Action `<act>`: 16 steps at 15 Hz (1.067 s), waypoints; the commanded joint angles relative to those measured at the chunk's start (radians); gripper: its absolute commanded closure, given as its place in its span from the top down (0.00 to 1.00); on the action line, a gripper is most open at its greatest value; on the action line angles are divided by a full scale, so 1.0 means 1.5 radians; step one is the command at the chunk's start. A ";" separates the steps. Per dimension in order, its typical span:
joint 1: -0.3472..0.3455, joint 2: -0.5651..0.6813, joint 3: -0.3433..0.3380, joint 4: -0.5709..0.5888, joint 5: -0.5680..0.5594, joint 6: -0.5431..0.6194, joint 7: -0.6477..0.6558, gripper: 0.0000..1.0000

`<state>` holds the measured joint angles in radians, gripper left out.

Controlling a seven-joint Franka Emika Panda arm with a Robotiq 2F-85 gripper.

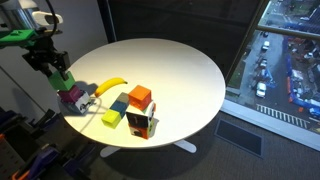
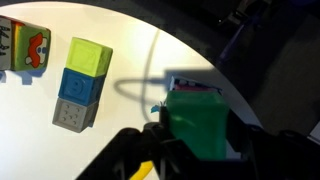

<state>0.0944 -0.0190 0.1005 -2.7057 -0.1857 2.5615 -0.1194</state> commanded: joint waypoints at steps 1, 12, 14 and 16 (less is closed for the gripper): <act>0.009 0.003 0.007 0.008 0.006 -0.009 0.025 0.30; 0.009 0.040 0.003 0.028 0.000 -0.003 0.025 0.30; 0.009 0.043 0.003 0.030 0.000 -0.003 0.024 0.30; 0.009 0.046 0.003 0.031 -0.002 -0.002 0.023 0.30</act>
<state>0.1071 0.0407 0.1043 -2.6742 -0.1857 2.5621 -0.1000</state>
